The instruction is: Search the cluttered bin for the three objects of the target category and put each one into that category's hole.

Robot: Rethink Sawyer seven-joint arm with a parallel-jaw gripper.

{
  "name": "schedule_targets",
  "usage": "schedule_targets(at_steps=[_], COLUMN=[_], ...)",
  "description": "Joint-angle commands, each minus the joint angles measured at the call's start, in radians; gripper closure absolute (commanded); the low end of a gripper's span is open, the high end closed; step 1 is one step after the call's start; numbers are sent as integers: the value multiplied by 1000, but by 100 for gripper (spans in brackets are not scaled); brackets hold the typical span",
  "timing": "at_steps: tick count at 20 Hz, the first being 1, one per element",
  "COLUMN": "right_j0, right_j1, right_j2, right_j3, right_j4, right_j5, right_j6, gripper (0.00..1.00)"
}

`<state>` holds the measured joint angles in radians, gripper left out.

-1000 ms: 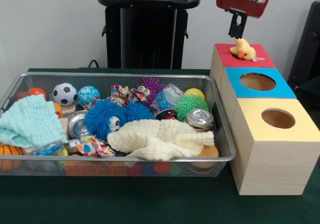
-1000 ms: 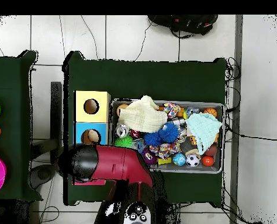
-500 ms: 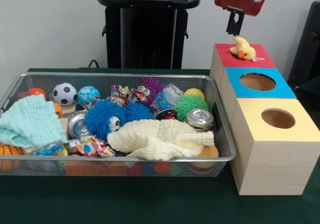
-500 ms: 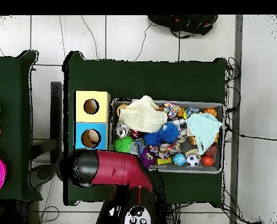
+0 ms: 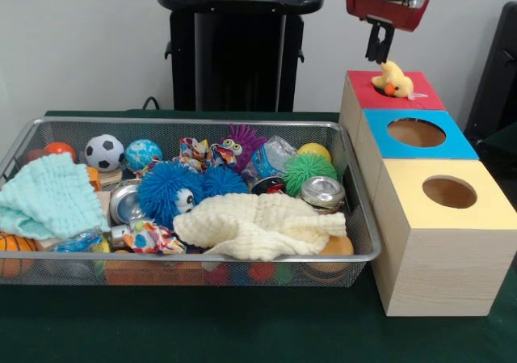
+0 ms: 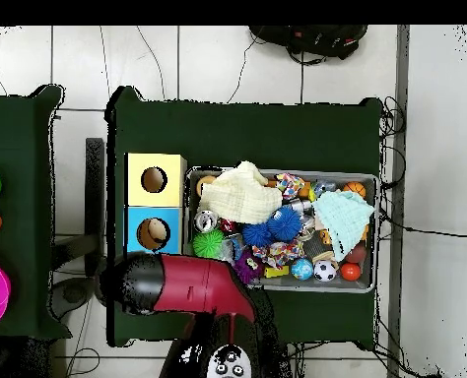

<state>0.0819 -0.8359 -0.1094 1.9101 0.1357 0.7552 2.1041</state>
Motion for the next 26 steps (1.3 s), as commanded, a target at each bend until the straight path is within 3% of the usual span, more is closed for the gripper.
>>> schedule_targets(at_steps=[1,6,26], right_j0=[49,63,42], right_j1=[105,146,157], right_j2=[65,50,52], right_j3=[24,6,-9], right_j4=[-69,-61,-64], right_j5=[-159,-198,-190], right_j6=[96,94,38], gripper=[100,100,100])
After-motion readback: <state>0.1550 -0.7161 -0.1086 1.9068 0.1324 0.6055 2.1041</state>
